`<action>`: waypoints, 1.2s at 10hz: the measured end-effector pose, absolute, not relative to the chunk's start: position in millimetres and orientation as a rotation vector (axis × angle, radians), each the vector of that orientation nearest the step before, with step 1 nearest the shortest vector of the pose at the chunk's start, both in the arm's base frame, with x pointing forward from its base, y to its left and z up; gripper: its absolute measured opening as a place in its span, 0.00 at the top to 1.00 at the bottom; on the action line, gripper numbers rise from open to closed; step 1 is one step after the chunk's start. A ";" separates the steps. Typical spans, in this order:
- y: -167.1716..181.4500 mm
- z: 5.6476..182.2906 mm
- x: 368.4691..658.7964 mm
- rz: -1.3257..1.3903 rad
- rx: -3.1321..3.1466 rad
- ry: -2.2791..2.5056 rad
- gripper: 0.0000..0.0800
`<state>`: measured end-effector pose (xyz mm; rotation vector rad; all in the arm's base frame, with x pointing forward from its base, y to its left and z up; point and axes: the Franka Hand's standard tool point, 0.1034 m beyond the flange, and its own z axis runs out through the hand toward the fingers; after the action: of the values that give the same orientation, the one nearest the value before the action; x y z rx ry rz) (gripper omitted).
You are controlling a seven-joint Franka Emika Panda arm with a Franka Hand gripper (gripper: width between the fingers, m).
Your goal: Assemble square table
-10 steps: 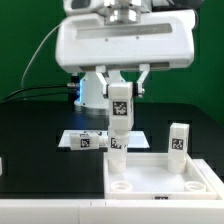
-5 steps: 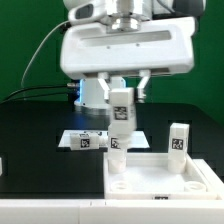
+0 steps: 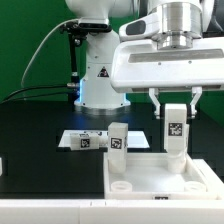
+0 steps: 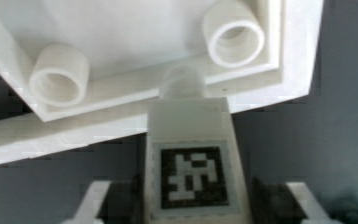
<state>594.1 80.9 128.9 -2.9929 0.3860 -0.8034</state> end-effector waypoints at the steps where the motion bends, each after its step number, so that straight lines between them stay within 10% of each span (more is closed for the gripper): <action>1: 81.3 127.8 593.7 -0.801 -2.995 0.384 0.65; 12: 114.5 93.9 604.6 -0.859 -3.029 0.249 0.65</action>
Offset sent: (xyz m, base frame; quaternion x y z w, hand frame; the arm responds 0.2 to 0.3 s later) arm 0.0203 0.0200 -0.0092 -0.0311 0.0565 -0.0918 0.9937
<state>604.6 114.5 93.9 -3.0291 0.2491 -0.8594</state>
